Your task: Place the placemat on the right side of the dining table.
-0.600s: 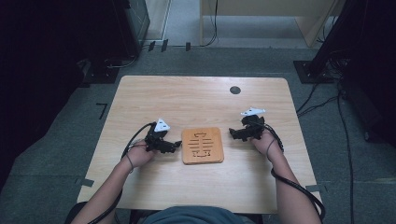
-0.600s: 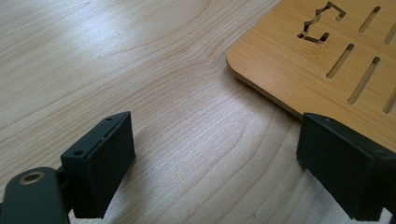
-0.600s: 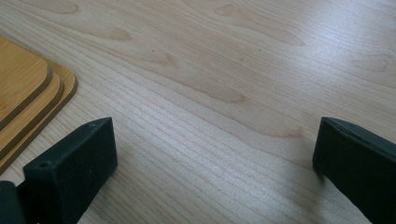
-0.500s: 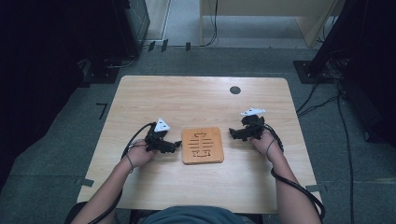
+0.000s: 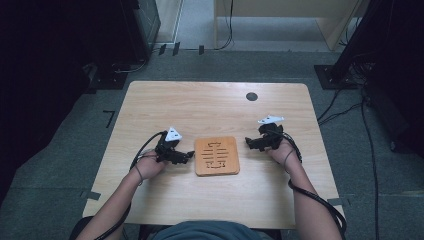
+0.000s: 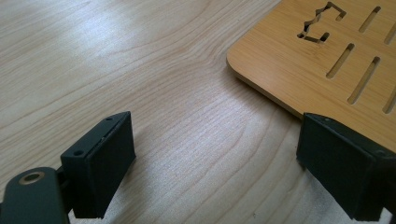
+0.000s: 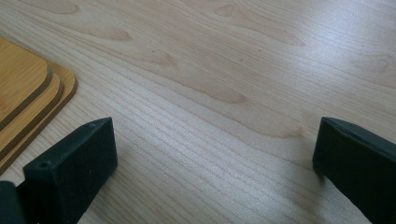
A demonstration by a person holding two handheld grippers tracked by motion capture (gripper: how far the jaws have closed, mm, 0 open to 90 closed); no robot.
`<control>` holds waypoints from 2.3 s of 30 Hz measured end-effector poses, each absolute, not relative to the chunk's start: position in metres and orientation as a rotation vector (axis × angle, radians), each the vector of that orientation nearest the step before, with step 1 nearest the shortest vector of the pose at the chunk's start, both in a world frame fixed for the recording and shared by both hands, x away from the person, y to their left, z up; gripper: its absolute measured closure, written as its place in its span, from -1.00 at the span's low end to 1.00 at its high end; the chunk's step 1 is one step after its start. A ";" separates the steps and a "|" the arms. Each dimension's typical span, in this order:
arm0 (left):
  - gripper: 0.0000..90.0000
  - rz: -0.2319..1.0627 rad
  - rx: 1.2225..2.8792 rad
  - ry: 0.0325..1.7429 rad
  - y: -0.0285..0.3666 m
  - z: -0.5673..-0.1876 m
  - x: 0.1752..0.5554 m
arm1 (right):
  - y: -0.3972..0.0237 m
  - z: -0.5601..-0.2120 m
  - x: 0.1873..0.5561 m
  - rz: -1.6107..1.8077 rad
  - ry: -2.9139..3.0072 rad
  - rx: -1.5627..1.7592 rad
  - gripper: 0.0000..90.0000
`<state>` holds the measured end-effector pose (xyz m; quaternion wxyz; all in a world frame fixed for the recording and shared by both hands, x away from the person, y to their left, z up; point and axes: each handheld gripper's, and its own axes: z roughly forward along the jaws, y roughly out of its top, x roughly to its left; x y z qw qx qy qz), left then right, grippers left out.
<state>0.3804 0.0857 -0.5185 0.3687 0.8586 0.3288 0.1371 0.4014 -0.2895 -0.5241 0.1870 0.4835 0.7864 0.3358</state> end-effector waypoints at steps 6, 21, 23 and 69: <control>-0.77 0.353 2.205 0.843 0.086 -0.518 0.380 | -0.289 -0.524 0.403 0.945 2.210 1.369 -1.00; -0.77 0.333 2.191 0.858 0.086 -0.518 0.382 | -0.283 -0.517 0.410 0.848 2.248 1.430 -1.00; -0.77 0.320 2.192 0.864 0.086 -0.517 0.382 | -0.282 -0.516 0.410 0.833 2.259 1.437 -1.00; -0.73 0.309 2.210 0.921 0.095 -0.507 0.385 | -0.262 -0.502 0.401 0.884 2.354 1.442 -0.84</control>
